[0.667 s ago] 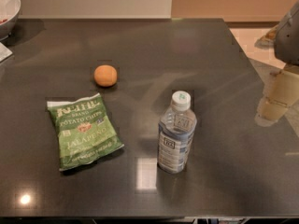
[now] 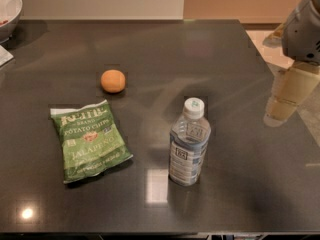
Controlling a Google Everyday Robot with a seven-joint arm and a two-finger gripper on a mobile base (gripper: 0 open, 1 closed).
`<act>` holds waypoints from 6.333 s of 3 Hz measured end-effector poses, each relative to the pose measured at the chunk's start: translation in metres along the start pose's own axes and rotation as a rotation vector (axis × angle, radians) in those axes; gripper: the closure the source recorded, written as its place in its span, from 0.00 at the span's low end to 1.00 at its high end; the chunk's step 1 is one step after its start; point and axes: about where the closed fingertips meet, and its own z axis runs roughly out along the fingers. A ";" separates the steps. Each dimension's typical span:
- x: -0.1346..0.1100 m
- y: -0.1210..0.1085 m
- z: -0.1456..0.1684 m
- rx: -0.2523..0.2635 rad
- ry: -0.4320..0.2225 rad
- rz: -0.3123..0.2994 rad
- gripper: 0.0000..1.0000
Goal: Pick green jalapeno chip bag
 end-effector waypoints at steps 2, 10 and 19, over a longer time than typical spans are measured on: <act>-0.070 -0.036 0.026 -0.032 -0.096 -0.103 0.00; -0.295 0.075 0.141 -0.202 -0.121 -0.696 0.00; -0.332 0.082 0.198 -0.288 0.020 -0.940 0.92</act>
Offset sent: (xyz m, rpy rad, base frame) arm 0.0863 0.1075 -0.0033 0.1152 -0.0003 0.2171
